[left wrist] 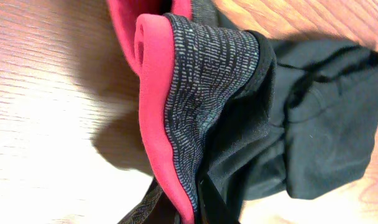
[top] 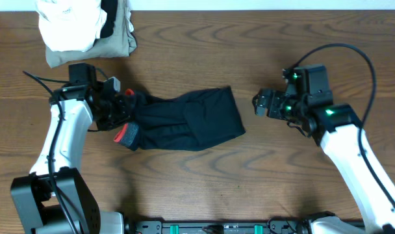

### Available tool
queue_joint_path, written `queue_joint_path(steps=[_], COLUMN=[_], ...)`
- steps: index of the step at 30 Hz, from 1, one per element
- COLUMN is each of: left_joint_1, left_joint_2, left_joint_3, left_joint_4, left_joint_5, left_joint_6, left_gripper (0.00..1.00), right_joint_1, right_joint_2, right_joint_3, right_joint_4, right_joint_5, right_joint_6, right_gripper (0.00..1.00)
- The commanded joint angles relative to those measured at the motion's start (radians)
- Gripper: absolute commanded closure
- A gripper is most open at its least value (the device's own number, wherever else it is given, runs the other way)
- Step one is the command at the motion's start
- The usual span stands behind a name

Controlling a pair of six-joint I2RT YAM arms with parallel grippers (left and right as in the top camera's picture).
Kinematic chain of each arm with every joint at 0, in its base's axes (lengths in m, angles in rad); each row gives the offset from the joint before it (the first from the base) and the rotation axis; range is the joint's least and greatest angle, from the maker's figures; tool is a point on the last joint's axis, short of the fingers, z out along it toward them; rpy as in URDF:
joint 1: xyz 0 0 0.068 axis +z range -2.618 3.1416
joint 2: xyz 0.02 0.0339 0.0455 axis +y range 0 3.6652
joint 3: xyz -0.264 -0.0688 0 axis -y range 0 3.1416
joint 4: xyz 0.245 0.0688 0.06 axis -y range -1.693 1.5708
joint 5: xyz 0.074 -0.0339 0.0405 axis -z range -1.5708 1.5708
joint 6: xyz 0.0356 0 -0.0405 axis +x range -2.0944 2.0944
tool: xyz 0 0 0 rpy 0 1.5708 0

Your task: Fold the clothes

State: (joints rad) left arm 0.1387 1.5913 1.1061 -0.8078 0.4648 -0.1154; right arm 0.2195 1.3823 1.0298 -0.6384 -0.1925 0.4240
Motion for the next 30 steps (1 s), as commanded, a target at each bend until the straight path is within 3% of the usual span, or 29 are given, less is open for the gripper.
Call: queue_joint_path(steps=[1, 14, 30], left_joint_1=[-0.048, -0.177, -0.191], left_joint_2=[-0.015, -0.018, -0.019], left_joint_3=[0.021, 0.051, 0.144], left_joint_4=[-0.007, 0.008, 0.012], left_joint_5=[-0.005, -0.005, 0.104], left_joint_6=[-0.027, -0.159, -0.296], left_gripper=[0.94, 0.94, 0.94], right_joint_1=[0.020, 0.137, 0.169], right_joint_2=[0.069, 0.304, 0.333], right_joint_3=[-0.011, -0.011, -0.011], right_joint_4=[0.024, 0.208, 0.211], right_joint_5=[-0.047, -0.047, 0.010], right_joint_6=[-0.011, -0.010, 0.035], right_gripper=[0.01, 0.01, 0.04])
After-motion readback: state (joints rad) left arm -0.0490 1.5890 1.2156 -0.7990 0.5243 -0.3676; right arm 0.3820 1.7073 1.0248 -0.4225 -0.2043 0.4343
